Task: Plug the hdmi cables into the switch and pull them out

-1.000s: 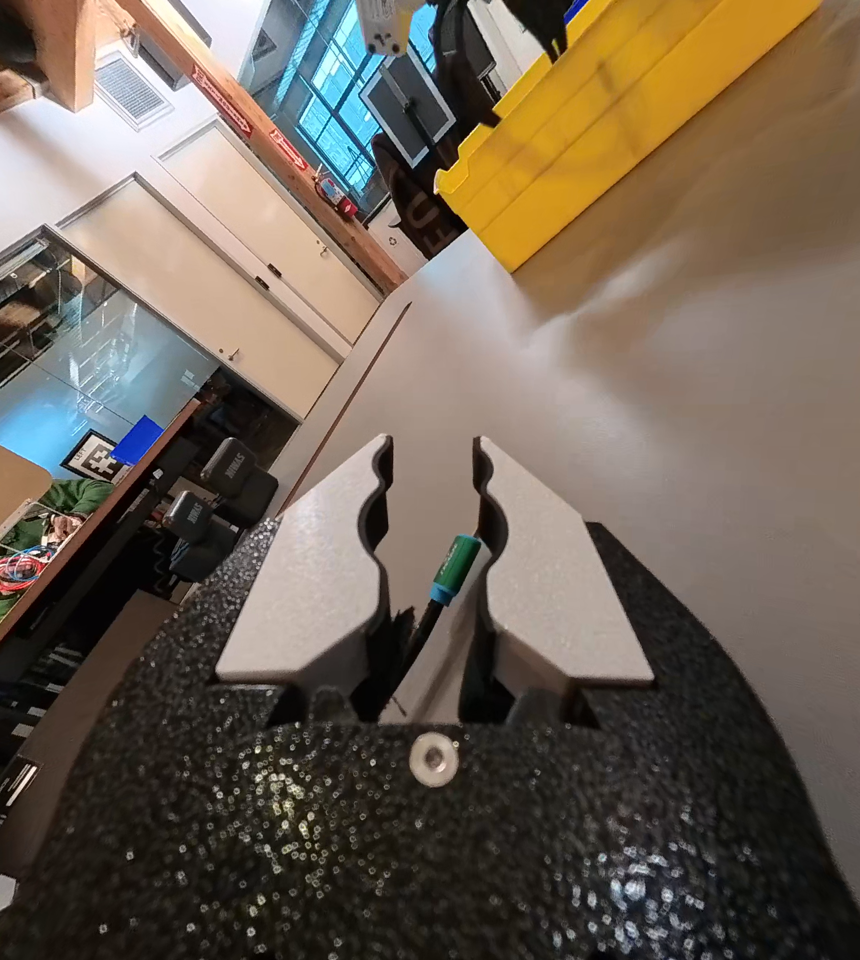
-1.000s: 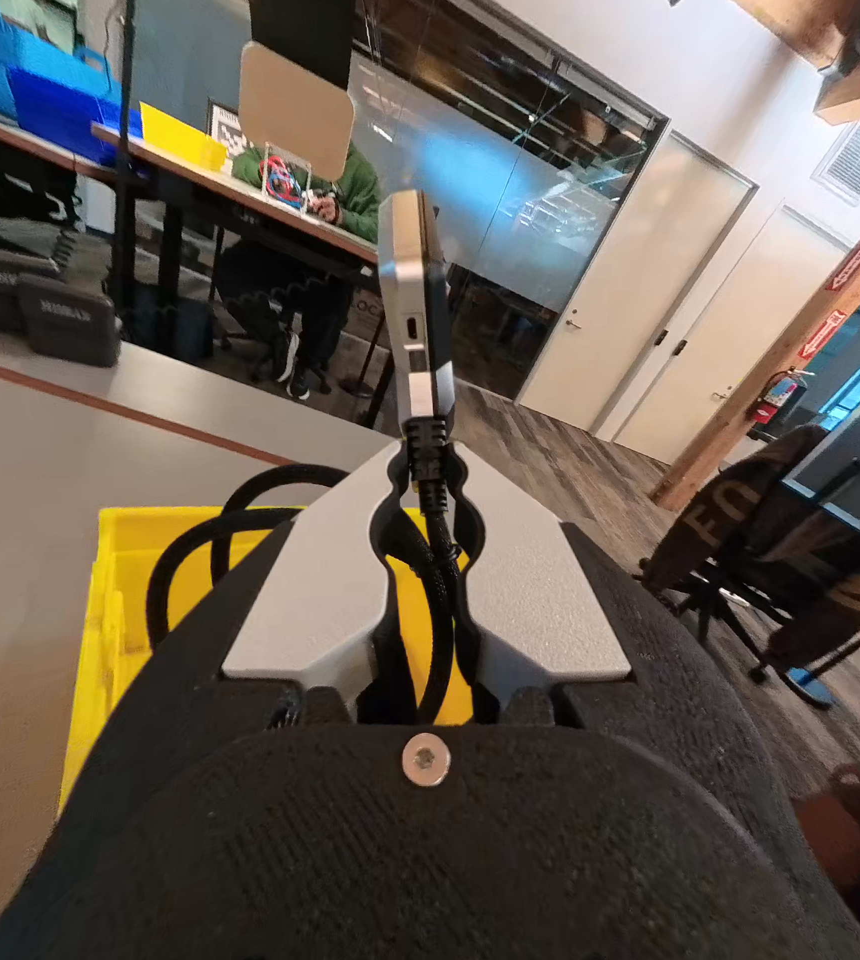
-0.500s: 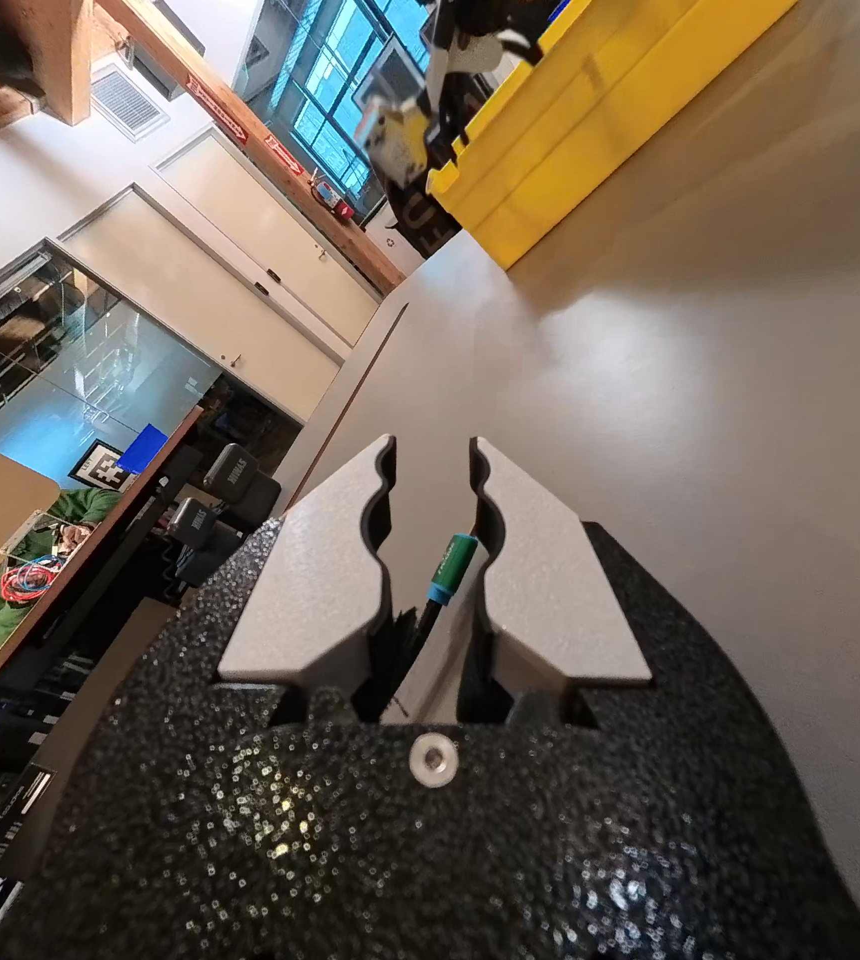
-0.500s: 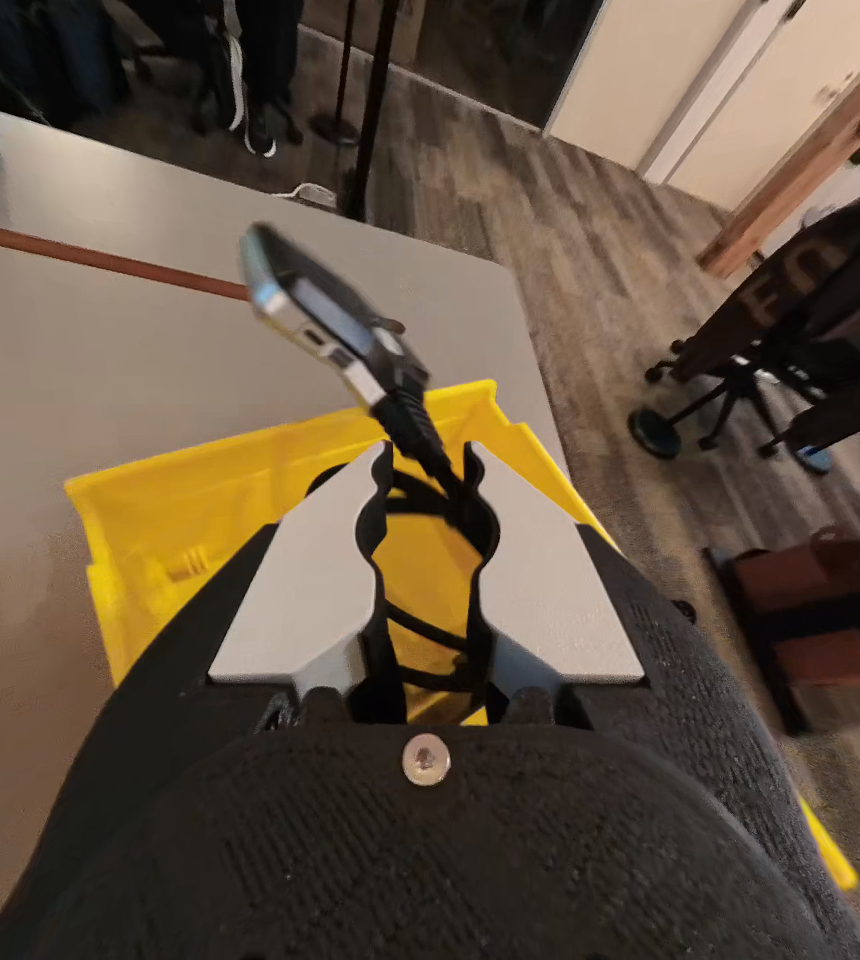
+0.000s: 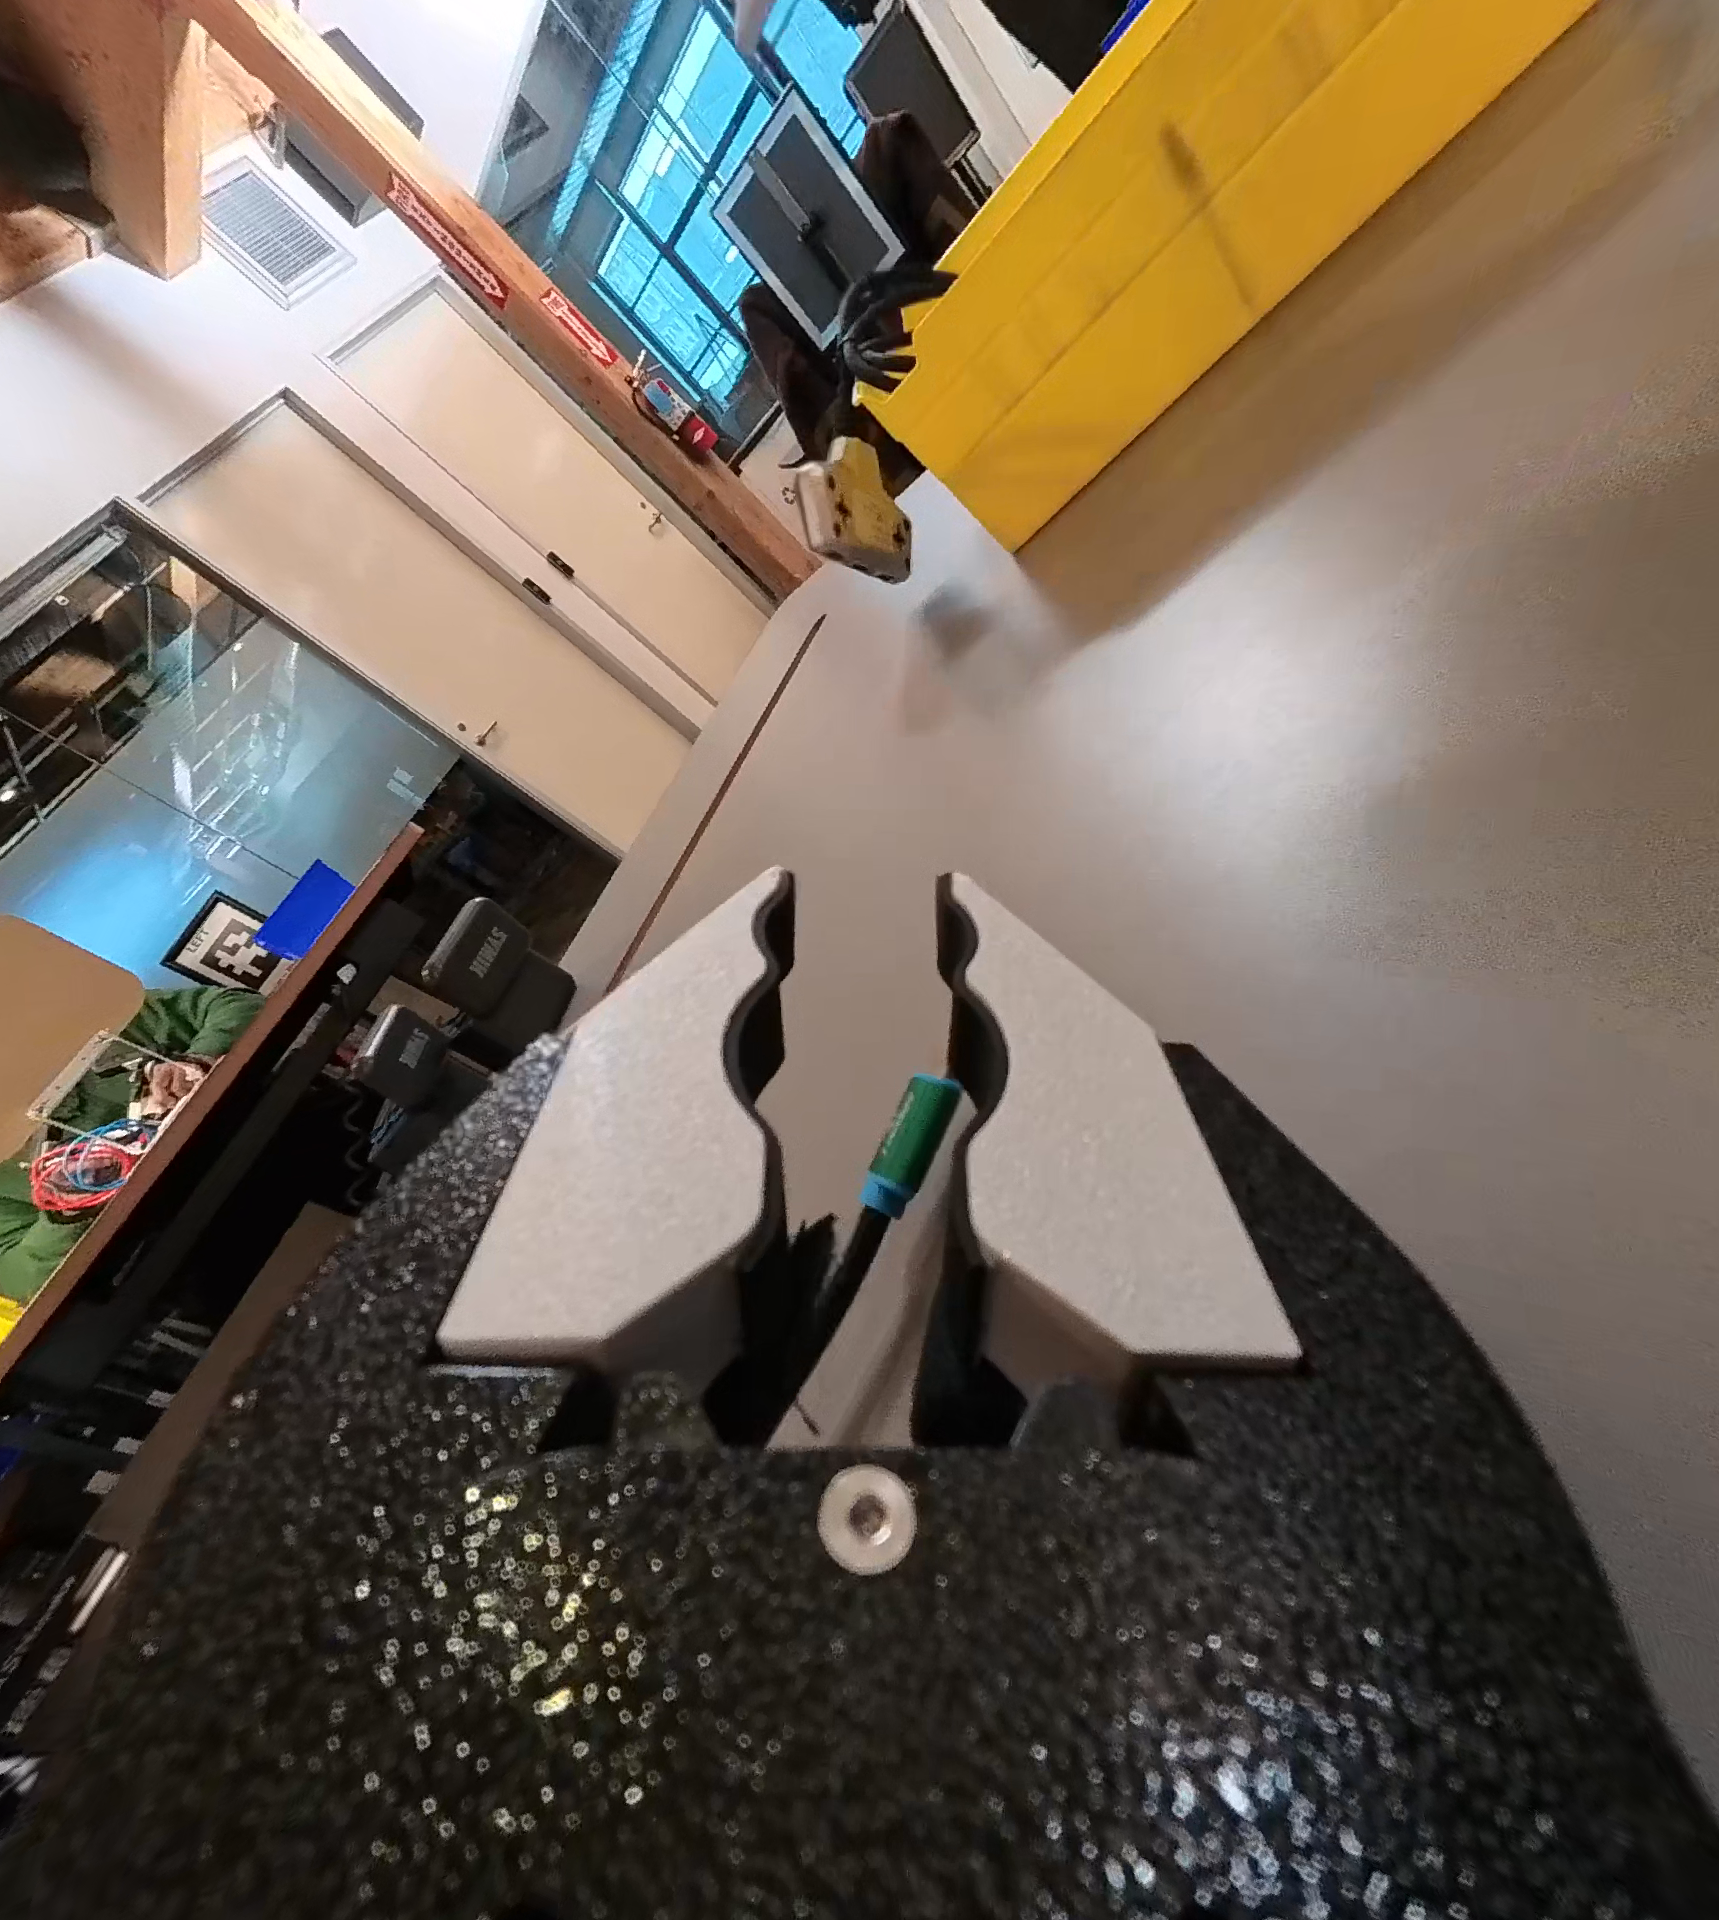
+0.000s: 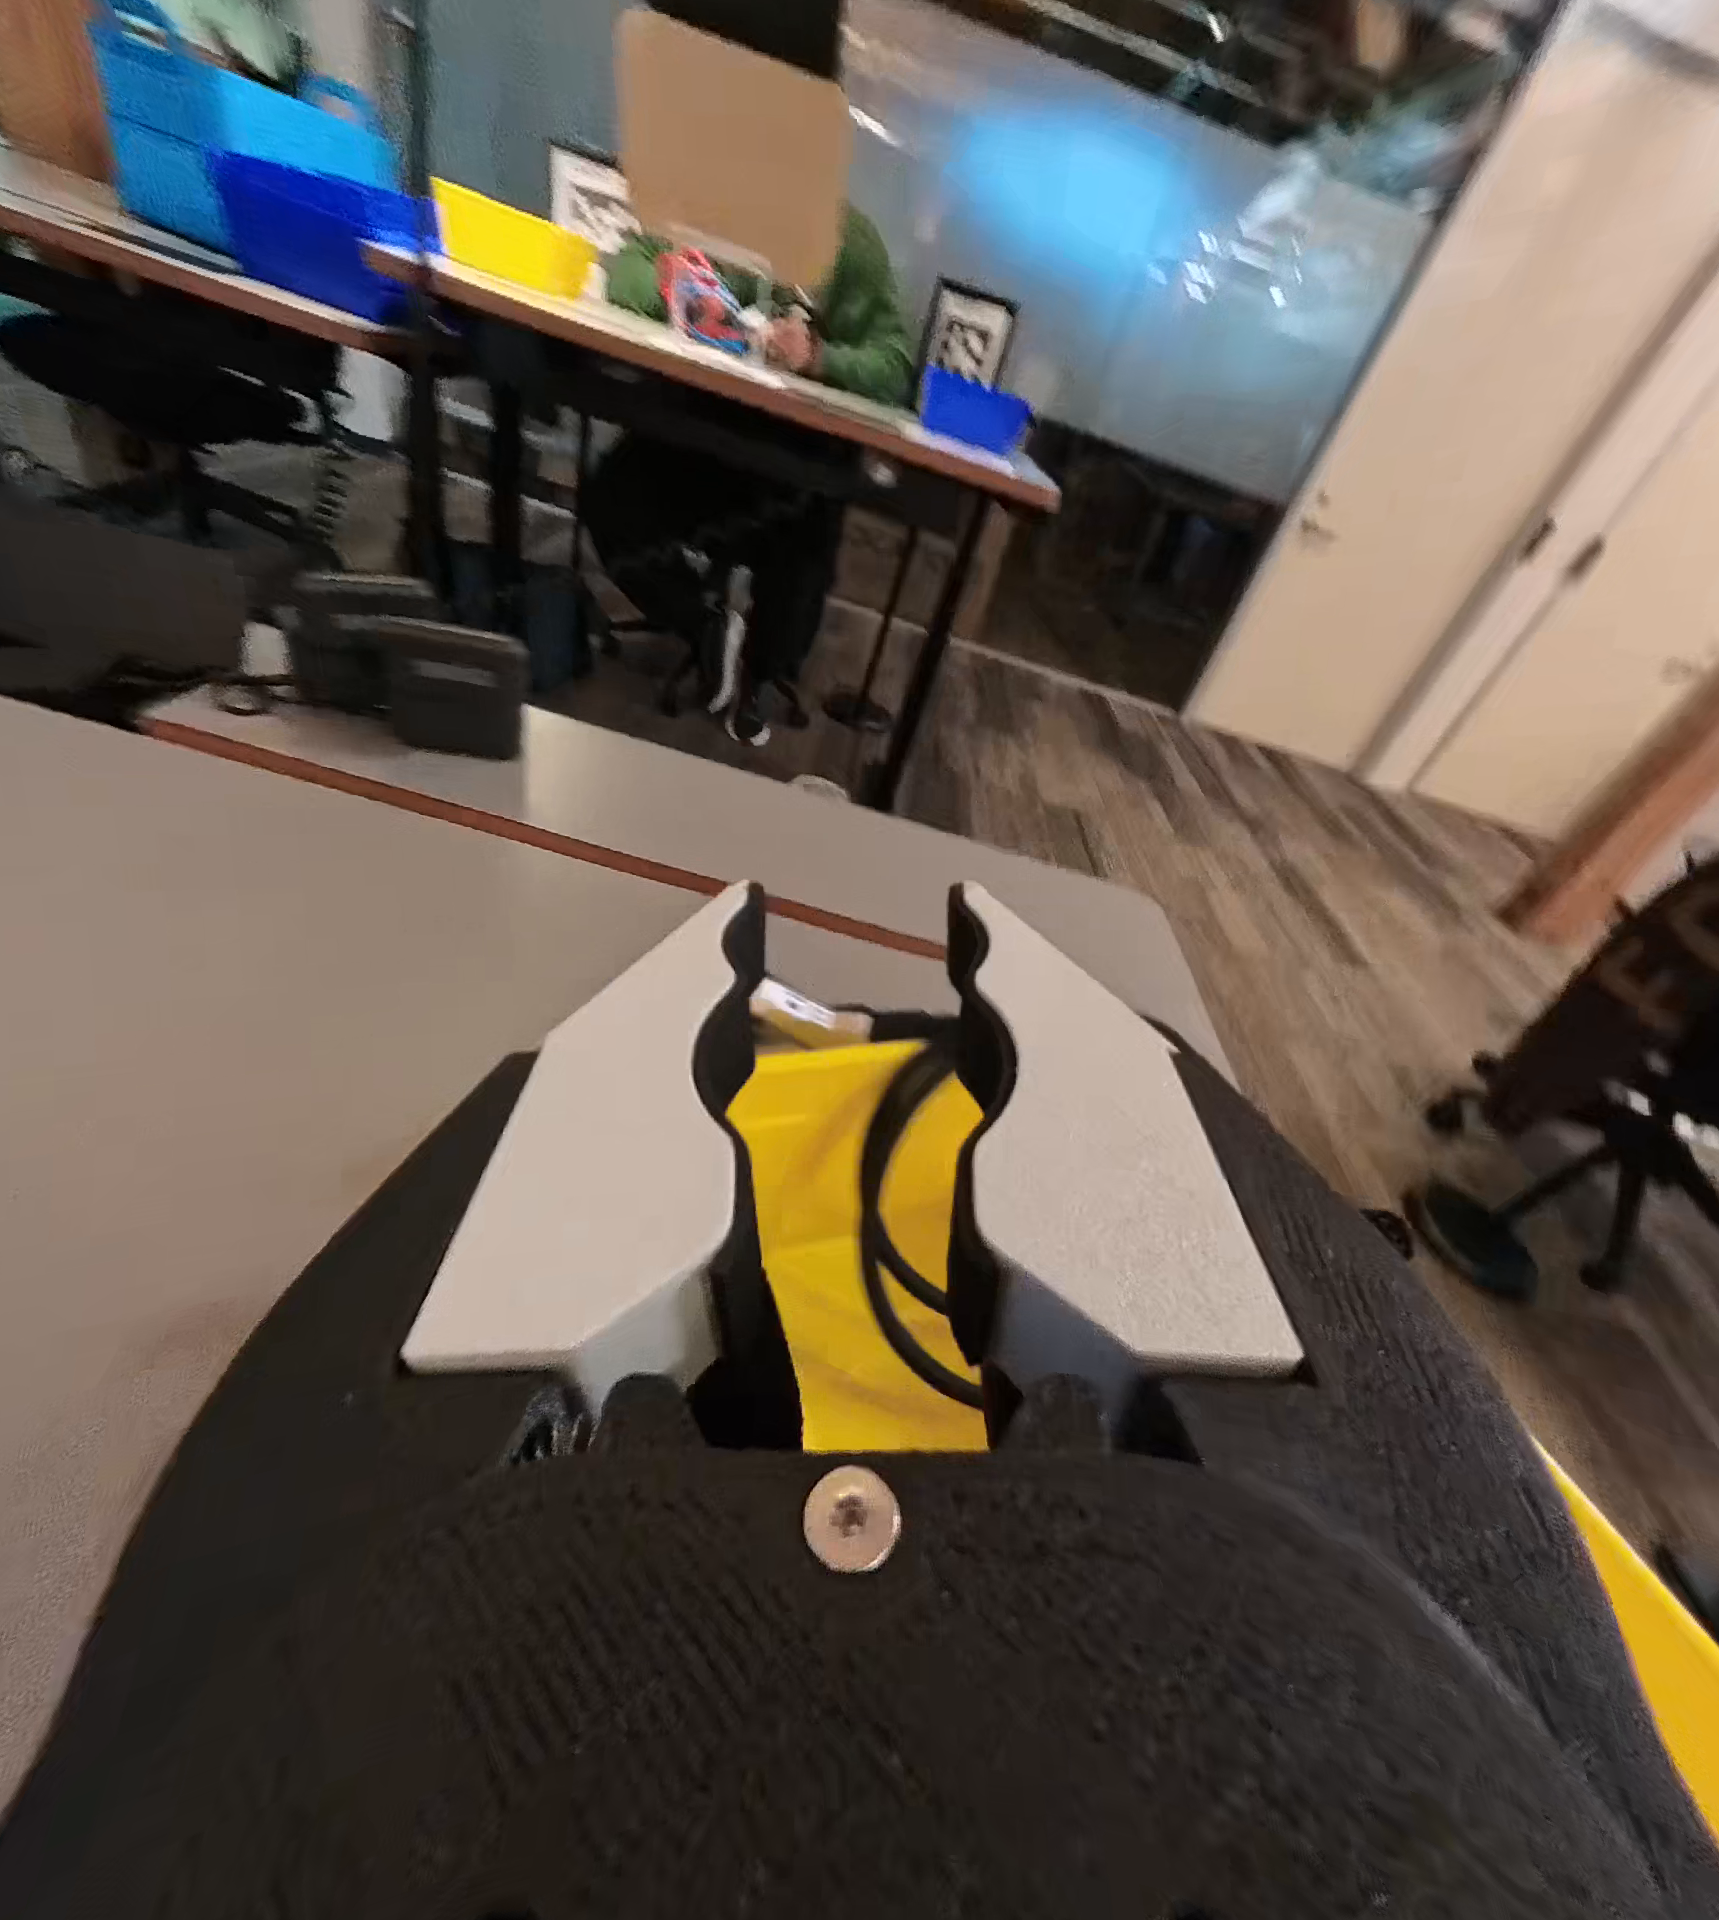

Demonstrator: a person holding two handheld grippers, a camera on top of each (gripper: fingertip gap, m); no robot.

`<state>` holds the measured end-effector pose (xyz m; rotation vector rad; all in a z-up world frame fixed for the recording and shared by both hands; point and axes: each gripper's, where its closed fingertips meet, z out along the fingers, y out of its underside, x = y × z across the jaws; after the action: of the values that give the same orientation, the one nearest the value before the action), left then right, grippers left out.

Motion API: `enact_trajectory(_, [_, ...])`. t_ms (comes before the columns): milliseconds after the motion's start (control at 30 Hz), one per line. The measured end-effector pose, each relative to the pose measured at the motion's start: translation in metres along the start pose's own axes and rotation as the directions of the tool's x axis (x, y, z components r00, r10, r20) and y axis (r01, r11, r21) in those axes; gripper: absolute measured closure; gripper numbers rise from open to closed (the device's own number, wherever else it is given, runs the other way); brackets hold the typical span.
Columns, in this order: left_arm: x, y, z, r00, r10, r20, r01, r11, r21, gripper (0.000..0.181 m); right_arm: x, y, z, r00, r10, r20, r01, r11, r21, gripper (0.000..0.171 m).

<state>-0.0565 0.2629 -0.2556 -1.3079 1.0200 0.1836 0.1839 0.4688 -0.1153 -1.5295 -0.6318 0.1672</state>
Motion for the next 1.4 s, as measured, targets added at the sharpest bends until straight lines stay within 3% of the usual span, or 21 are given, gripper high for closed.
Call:
enact_trajectory(100, [-0.006,-0.001,-0.002,0.999,0.006,0.034,-0.006,1.000,0.004,0.157,-0.054,-0.008,-0.010,0.989,-0.133,0.072,0.127,0.989,0.079,0.137])
enact_trajectory(200, [-0.010,-0.001,-0.003,0.999,-0.007,0.046,0.006,1.000,0.009,0.157,-0.110,0.006,-0.011,0.952,-0.271,0.144,0.259,0.961,0.096,0.137])
enact_trajectory(267, [-0.018,-0.002,-0.005,0.995,0.000,0.097,-0.001,1.000,0.010,0.157,-0.164,0.019,-0.015,0.911,-0.298,0.285,0.272,0.954,0.128,0.135])
enact_trajectory(433, [-0.077,-0.013,-0.039,0.924,-0.036,0.380,0.012,0.998,0.064,0.157,-0.315,0.054,-0.037,0.671,-0.319,0.669,0.279,0.945,0.171,0.123])
enact_trajectory(533, [-0.110,-0.018,-0.068,0.863,-0.187,0.469,0.106,0.976,0.192,0.151,-0.376,0.065,-0.041,0.537,-0.311,0.784,0.275,0.943,0.185,0.119])
enact_trajectory(600, [-0.125,-0.021,-0.085,0.829,-0.287,0.480,0.167,0.946,0.277,0.149,-0.398,0.070,-0.035,0.508,-0.317,0.801,0.316,0.934,0.169,0.119])
enact_trajectory(700, [-0.136,-0.012,-0.097,0.800,-0.315,0.511,0.193,0.941,0.278,0.151,-0.407,0.083,-0.015,0.517,-0.322,0.793,0.413,0.906,0.098,0.122])
enact_trajectory(767, [-0.137,-0.003,-0.095,0.805,-0.284,0.521,0.181,0.954,0.241,0.152,-0.410,0.091,-0.012,0.508,-0.284,0.813,0.444,0.895,0.035,0.133])
enact_trajectory(800, [-0.137,0.001,-0.094,0.806,-0.278,0.523,0.183,0.957,0.226,0.152,-0.408,0.092,-0.011,0.516,-0.283,0.808,0.449,0.893,0.026,0.151])
enact_trajectory(833, [-0.136,0.004,-0.092,0.807,-0.278,0.521,0.190,0.958,0.217,0.152,-0.405,0.092,-0.009,0.529,-0.305,0.792,0.460,0.887,0.035,0.158])
enact_trajectory(1000, [-0.135,0.005,-0.091,0.810,-0.267,0.522,0.183,0.961,0.208,0.153,-0.380,0.083,-0.004,0.597,-0.426,0.680,0.491,0.864,0.110,0.161])
enact_trajectory(1167, [-0.135,0.005,-0.091,0.811,-0.257,0.526,0.174,0.964,0.203,0.156,-0.336,0.039,0.002,0.755,-0.520,0.401,0.449,0.854,0.263,0.161])
enact_trajectory(1400, [-0.121,0.016,-0.075,0.854,-0.231,0.467,0.183,0.972,0.147,0.155,-0.298,-0.002,-0.008,0.870,-0.459,0.181,0.365,0.845,0.391,0.162])
